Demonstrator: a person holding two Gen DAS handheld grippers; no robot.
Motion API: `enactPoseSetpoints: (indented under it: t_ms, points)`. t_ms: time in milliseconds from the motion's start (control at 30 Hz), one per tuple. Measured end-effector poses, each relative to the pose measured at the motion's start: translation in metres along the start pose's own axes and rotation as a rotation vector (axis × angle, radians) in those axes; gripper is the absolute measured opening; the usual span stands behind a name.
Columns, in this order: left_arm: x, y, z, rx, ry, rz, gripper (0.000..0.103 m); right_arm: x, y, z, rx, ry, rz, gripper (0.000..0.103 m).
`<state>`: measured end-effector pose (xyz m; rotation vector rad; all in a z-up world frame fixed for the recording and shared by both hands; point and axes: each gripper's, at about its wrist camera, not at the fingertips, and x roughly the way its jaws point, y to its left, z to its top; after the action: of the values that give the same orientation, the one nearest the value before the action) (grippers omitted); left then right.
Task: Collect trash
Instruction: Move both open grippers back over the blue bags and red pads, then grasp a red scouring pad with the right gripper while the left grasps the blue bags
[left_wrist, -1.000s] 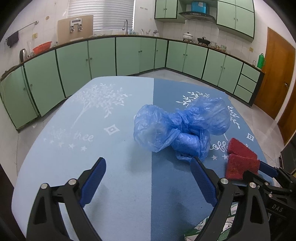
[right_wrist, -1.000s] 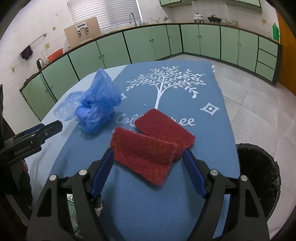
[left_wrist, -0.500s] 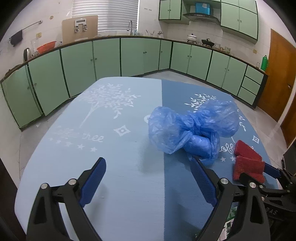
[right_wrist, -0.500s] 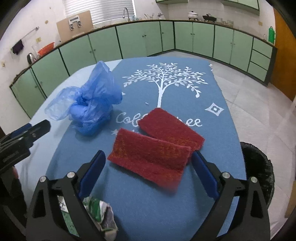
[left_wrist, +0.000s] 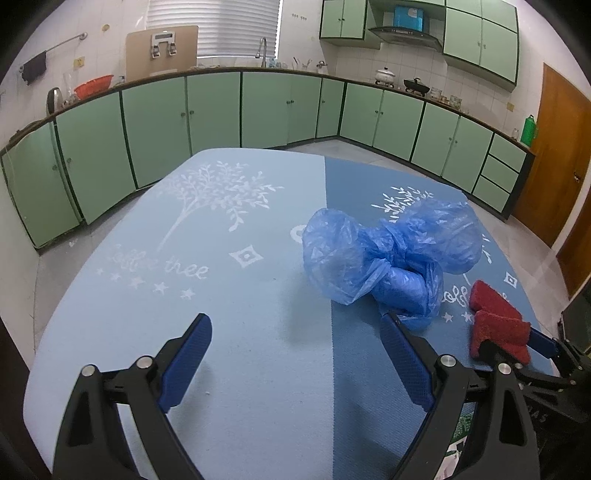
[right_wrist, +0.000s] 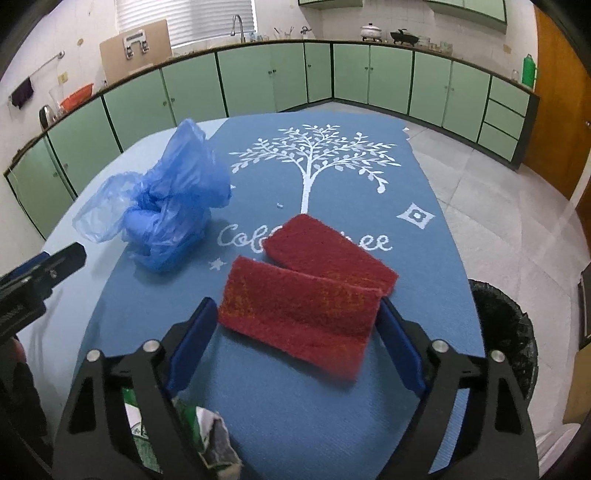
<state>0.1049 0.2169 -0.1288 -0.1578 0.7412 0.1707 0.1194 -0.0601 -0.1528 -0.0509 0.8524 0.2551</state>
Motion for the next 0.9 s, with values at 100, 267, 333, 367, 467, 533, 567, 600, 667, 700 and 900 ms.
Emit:
enactPoseSetpoints:
  t_ms: [100,267,333,367,467,533,567,600,667,700,900]
  points:
    - [0.000,-0.002,0.000,0.000,0.003,-0.004,0.090,-0.005,-0.007,0.000,-0.001,-0.005,0.003,0.062]
    - [0.001,-0.009,-0.001,0.013,0.010,-0.015,0.090,-0.010,-0.019,-0.003,0.008,0.001,0.041,0.051]
    - [0.001,-0.012,-0.001,0.016,0.010,-0.016,0.090,-0.013,-0.020,-0.005,0.000,-0.003,0.048,0.048]
    - [0.001,-0.014,-0.002,0.018,0.011,-0.017,0.090,-0.015,-0.022,-0.006,-0.002,-0.006,0.050,0.043]
    - [0.001,-0.017,-0.002,0.026,0.013,-0.017,0.090,-0.019,-0.025,-0.006,0.012,-0.012,0.064,0.035]
    - [0.002,-0.019,-0.002,0.029,0.014,-0.016,0.090,-0.023,-0.028,-0.007,0.020,-0.021,0.078,0.030]
    - [0.001,-0.020,-0.002,0.030,0.014,-0.016,0.090,-0.025,-0.028,-0.008,0.017,-0.024,0.082,0.026]
    - [0.002,-0.021,-0.001,0.032,0.015,-0.017,0.090,-0.026,-0.028,-0.008,0.015,-0.030,0.083,0.024]
    - [0.001,-0.024,-0.001,0.036,0.015,-0.018,0.090,-0.031,-0.030,-0.008,0.019,-0.044,0.105,0.021]
    - [0.001,-0.025,-0.001,0.038,0.013,-0.018,0.090,-0.032,-0.030,-0.007,0.024,-0.048,0.112,0.020]
    - [-0.003,-0.029,0.000,0.037,0.010,-0.029,0.090,-0.049,-0.029,-0.003,0.012,-0.101,0.164,0.014]
